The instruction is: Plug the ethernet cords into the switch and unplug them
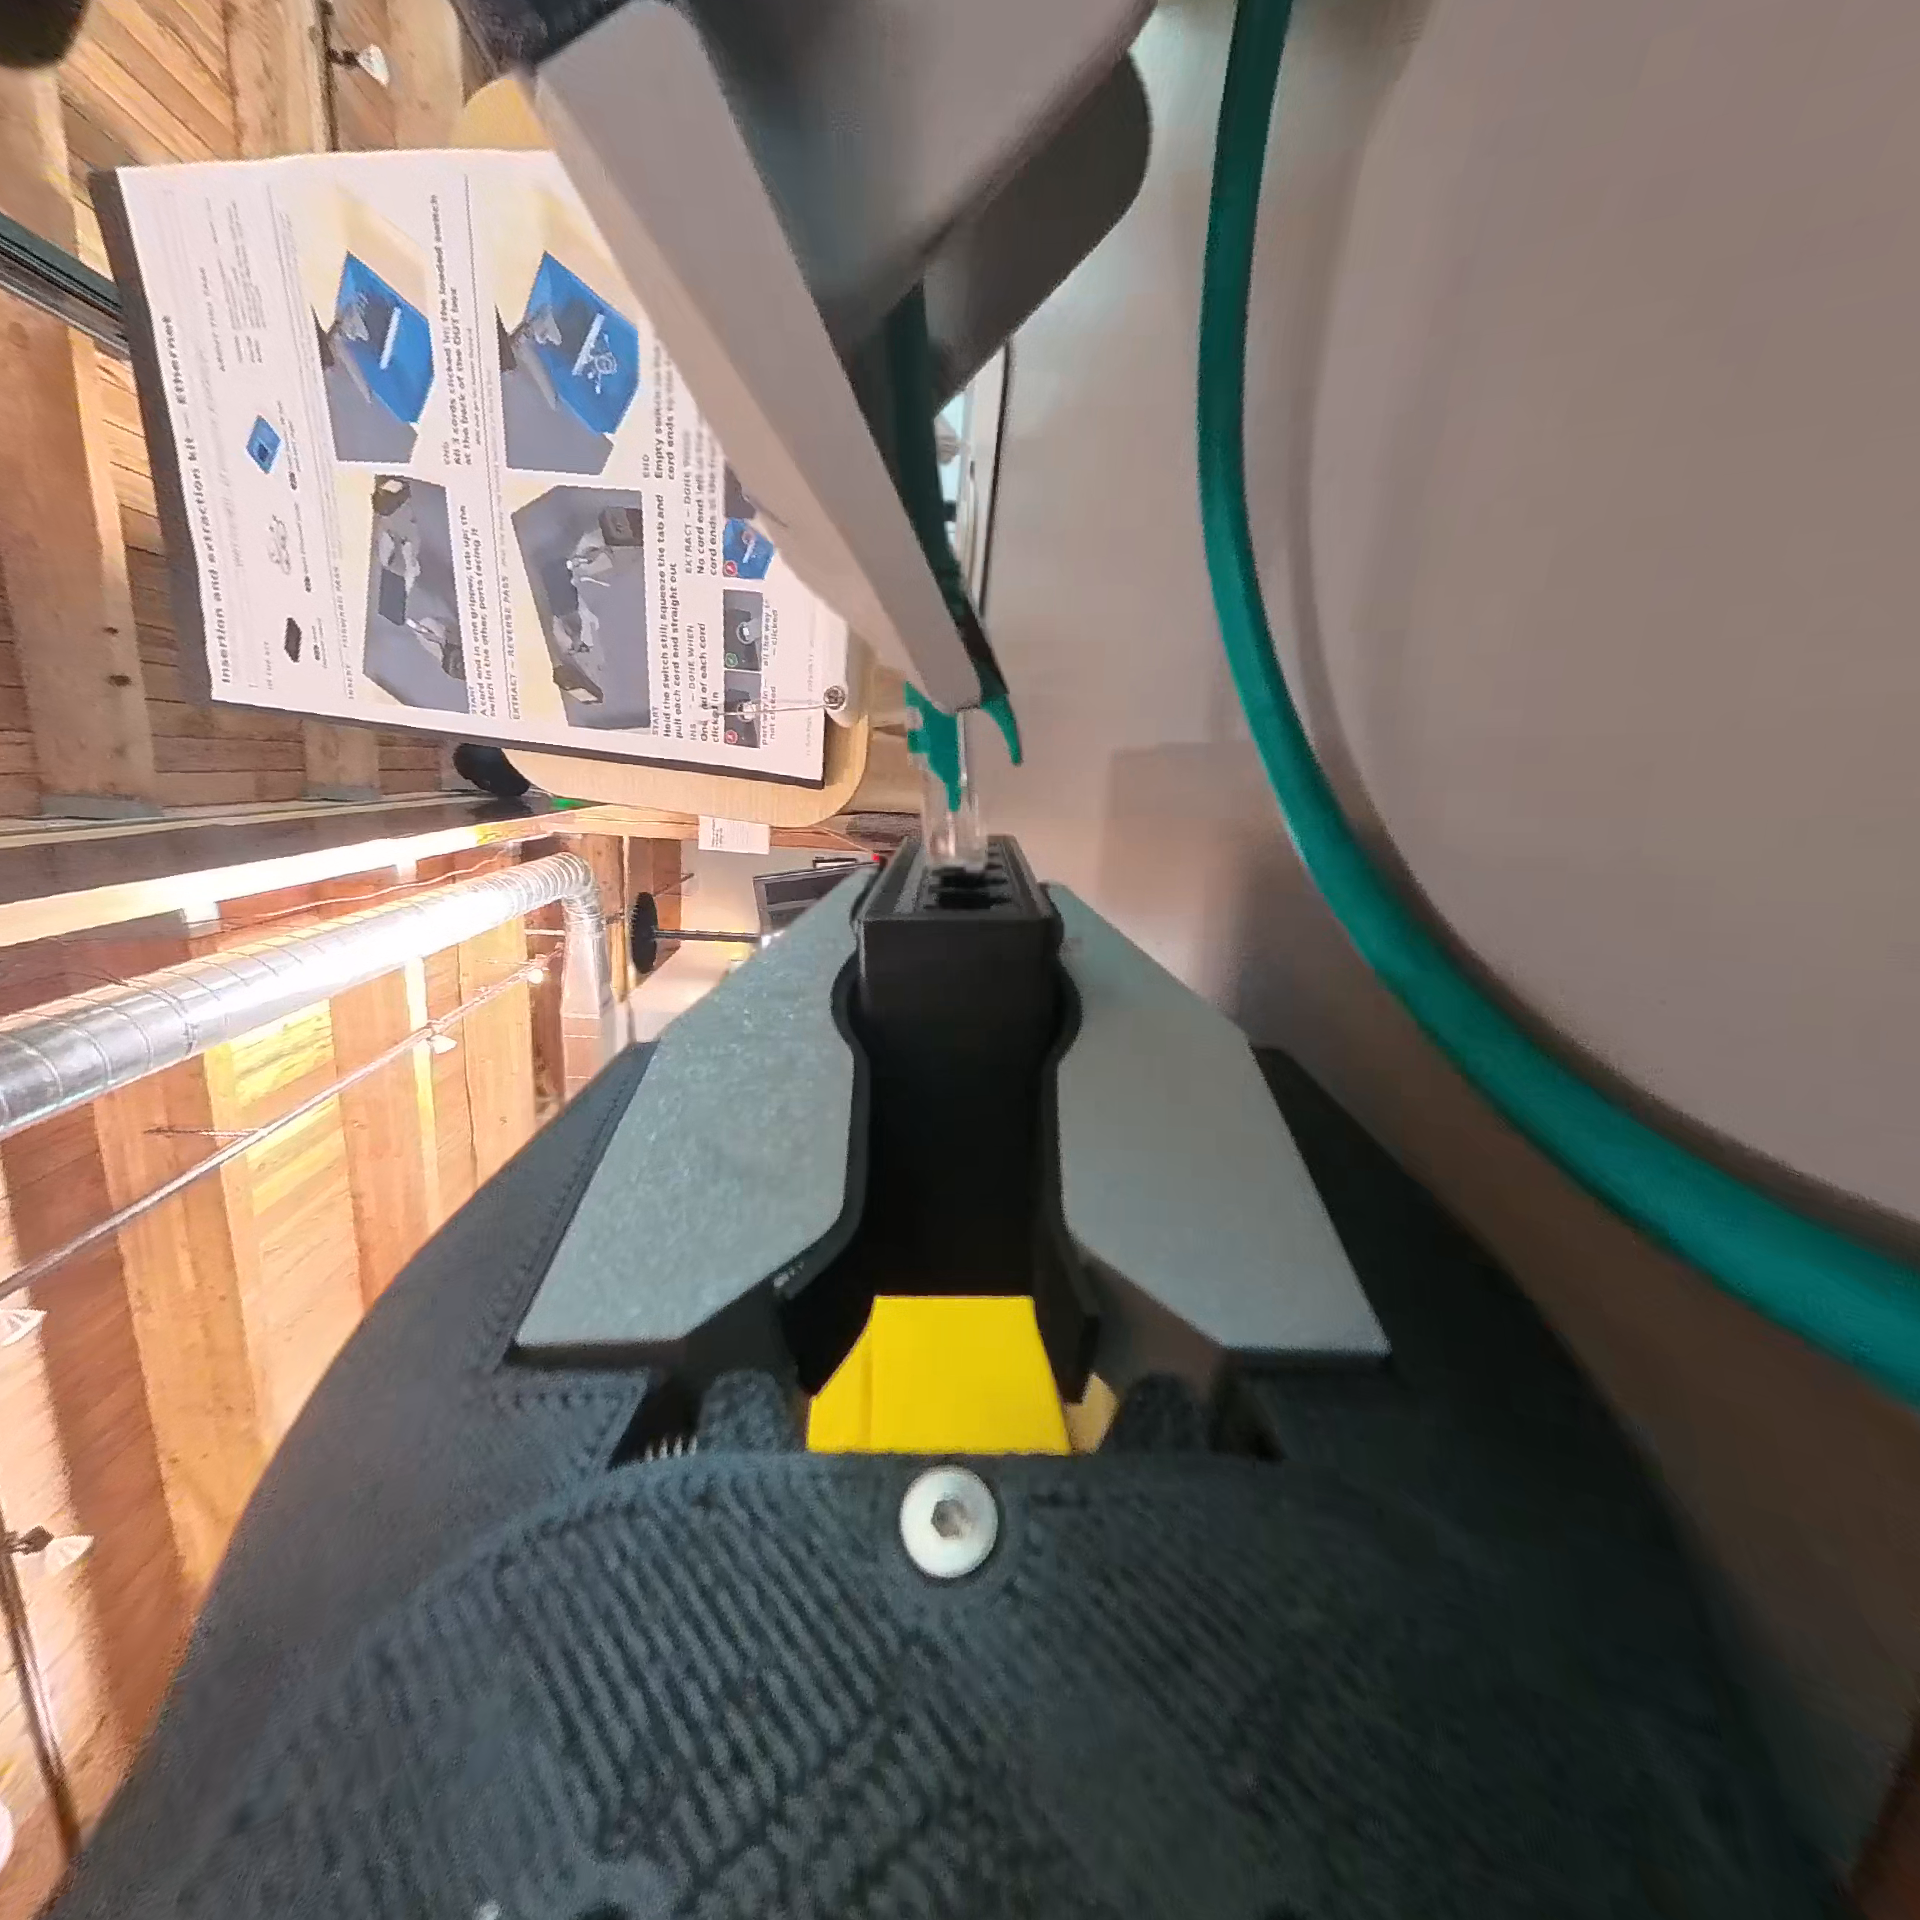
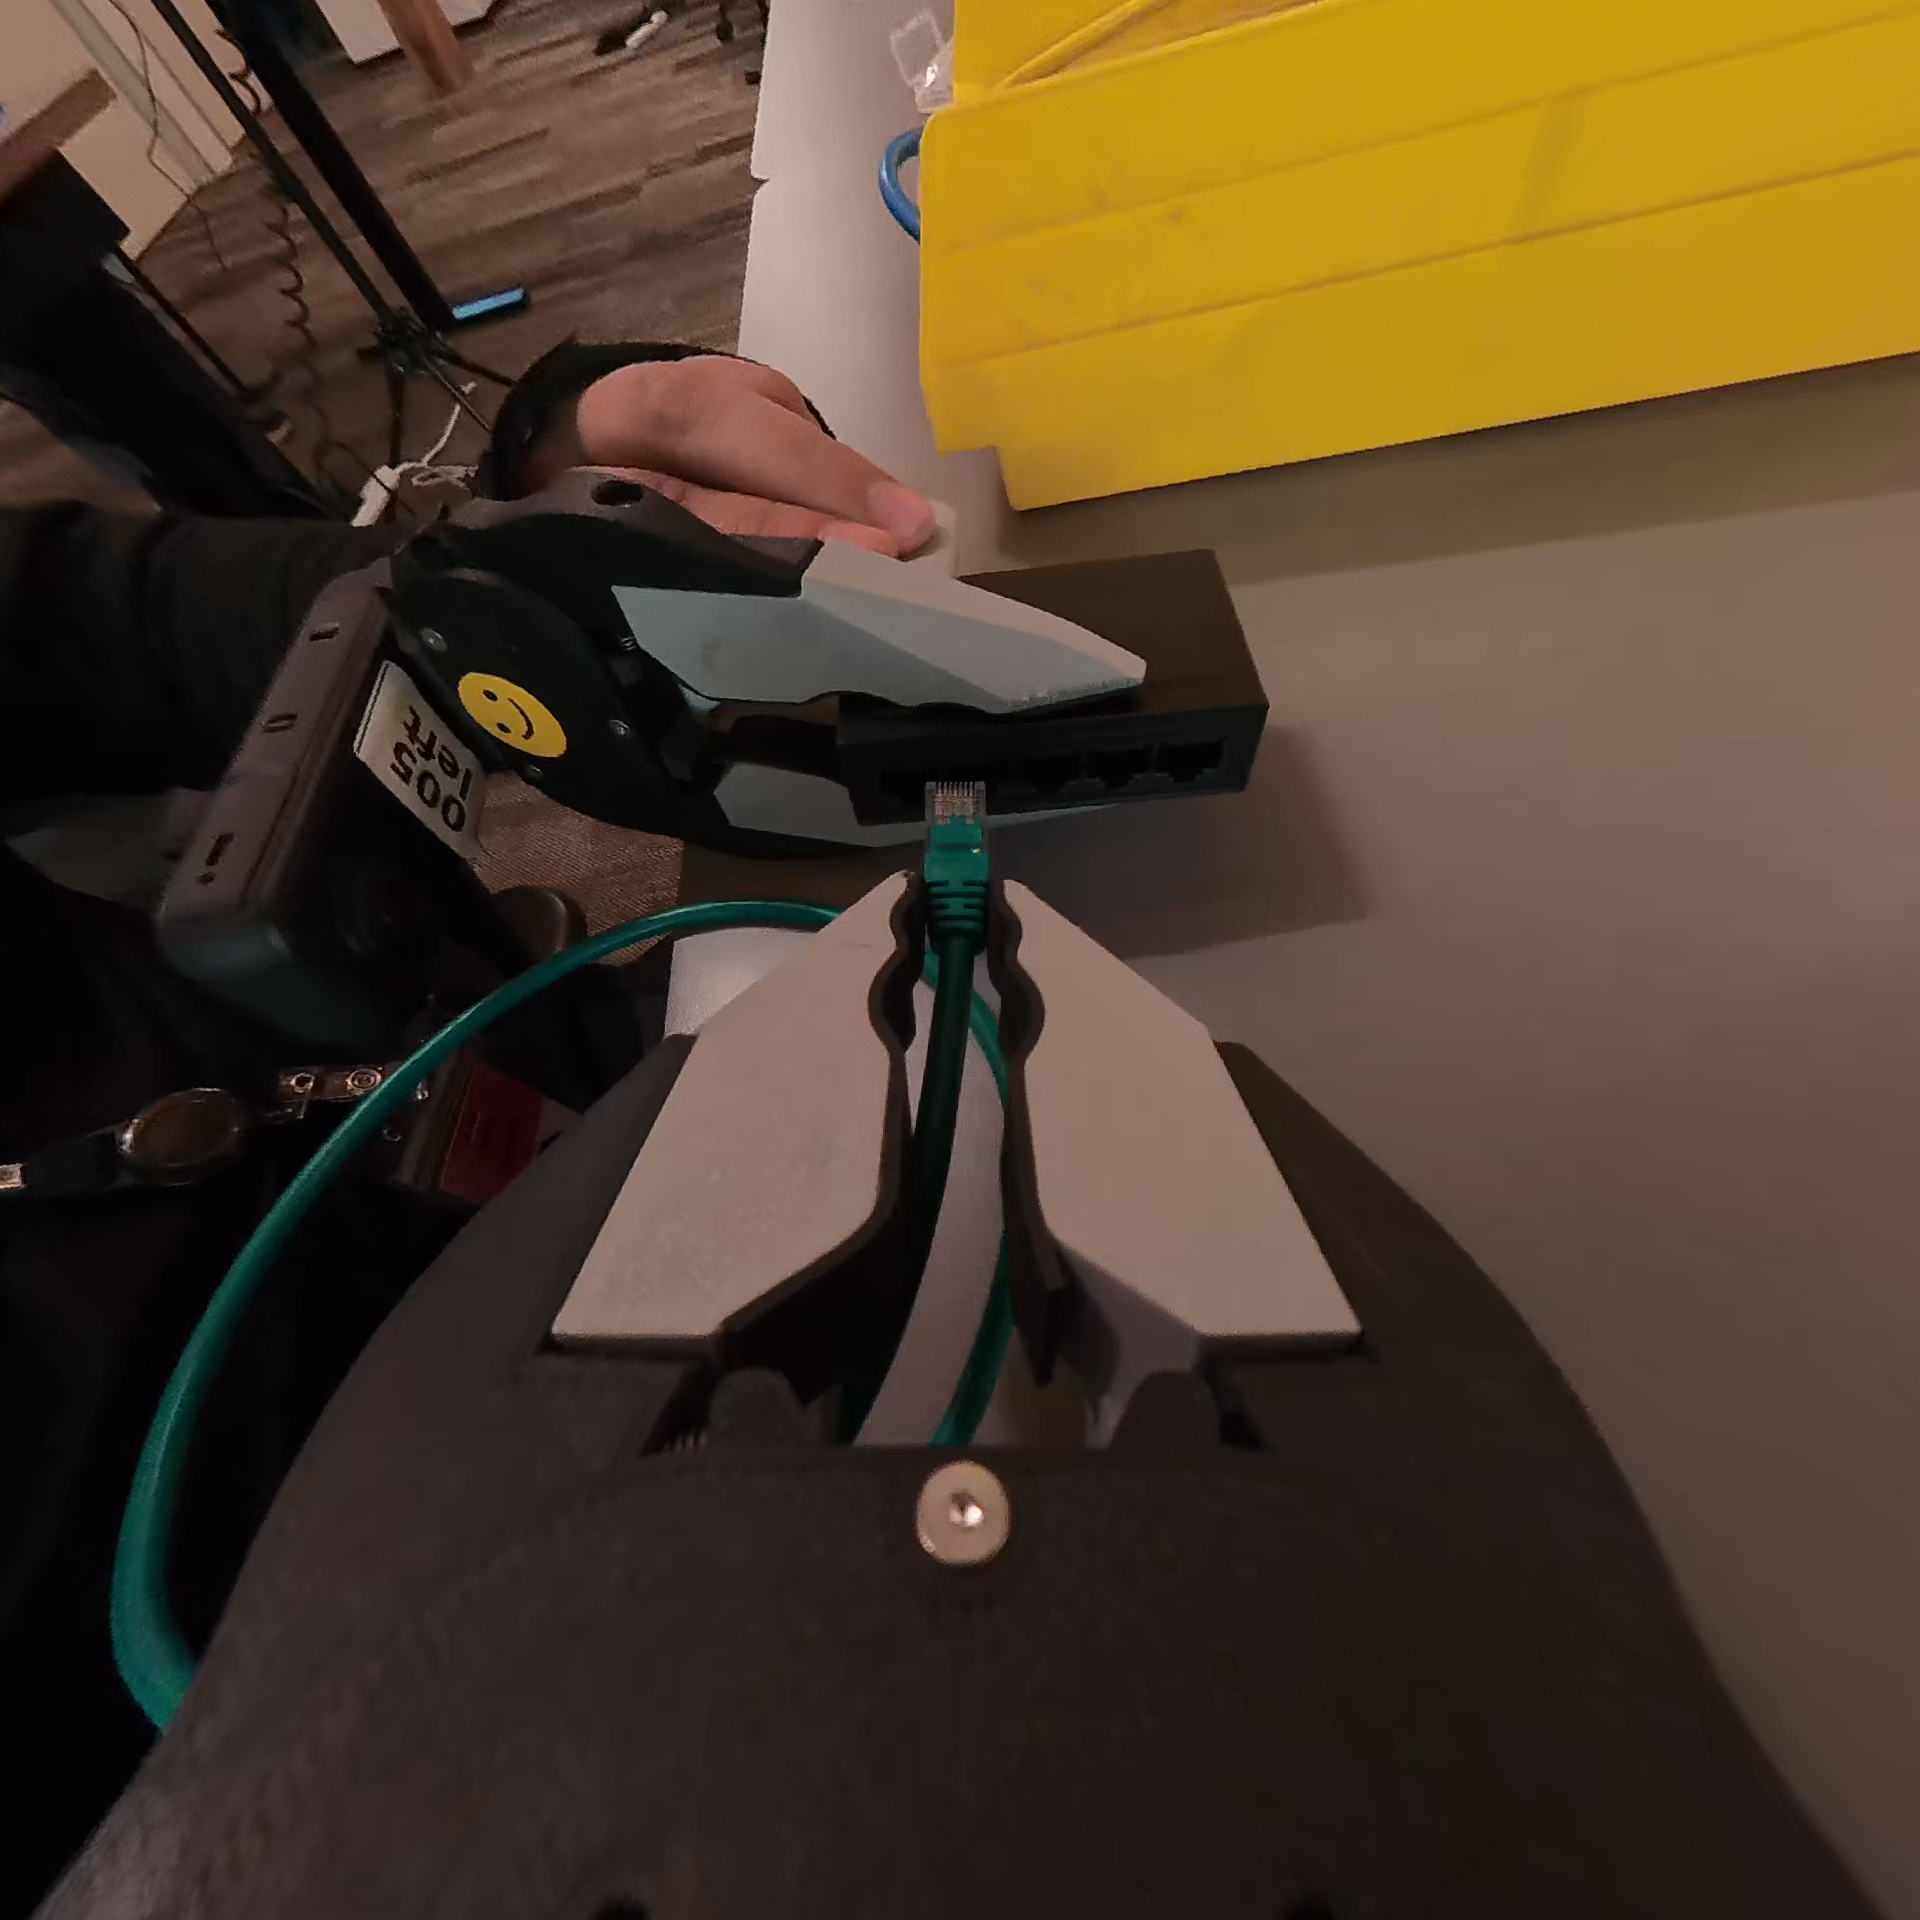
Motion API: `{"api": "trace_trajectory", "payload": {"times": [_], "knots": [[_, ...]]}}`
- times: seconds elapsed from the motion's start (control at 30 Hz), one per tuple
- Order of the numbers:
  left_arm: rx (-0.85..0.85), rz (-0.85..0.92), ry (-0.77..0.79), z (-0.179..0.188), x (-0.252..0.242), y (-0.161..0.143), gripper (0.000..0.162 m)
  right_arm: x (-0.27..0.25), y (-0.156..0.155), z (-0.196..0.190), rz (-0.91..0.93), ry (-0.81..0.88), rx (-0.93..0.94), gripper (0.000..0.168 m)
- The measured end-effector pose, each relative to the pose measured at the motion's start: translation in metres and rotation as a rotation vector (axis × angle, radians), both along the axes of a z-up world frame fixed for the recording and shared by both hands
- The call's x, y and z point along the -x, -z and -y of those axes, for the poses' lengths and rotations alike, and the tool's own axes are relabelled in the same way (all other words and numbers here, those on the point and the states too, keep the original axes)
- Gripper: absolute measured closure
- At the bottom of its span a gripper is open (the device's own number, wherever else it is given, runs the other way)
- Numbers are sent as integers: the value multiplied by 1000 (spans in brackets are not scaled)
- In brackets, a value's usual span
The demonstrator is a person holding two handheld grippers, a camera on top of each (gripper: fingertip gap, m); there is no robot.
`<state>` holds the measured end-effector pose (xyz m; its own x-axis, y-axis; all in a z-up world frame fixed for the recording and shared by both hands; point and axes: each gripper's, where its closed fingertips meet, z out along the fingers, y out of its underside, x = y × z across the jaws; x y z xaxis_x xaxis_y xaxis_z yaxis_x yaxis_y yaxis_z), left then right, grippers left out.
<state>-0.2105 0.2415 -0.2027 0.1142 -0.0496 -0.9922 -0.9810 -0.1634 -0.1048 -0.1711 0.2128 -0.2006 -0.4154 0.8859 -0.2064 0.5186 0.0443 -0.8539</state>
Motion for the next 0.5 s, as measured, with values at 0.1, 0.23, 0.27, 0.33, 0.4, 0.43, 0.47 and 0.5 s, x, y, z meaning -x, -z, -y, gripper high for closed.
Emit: {"api": "trace_trajectory", "payload": {"times": [0.1, 0.23, 0.27, 0.33, 0.4, 0.43, 0.47, 0.5], "knots": [[-23, -23, -1, 1, -1, -3, 136, 3, 2, -1, 20, 13, 2, 161], [-26, -23, 9, 1, -2, -3, 136, 3, 0, -2, 17, 4, 51, 161], [-20, -20, 12, 1, -3, -2, 136, 3, 1, -1, 19, 2, 51, 161], [-24, -20, 16, 2, -3, -3, 136, 2, 0, -1, 16, -3, 43, 161], [-12, -11, 15, 2, -3, -2, 136, 2, -3, 1, 9, -14, 40, 161], [-20, -11, 14, 2, -3, -3, 135, 1, -5, 1, 6, -19, 41, 161], [-25, -10, 18, 4, -4, -5, 135, 1, -5, 2, 8, -23, 44, 160], [-24, -2, 29, 4, -5, -5, 136, 1, -4, 1, 14, -24, 46, 160]]}}
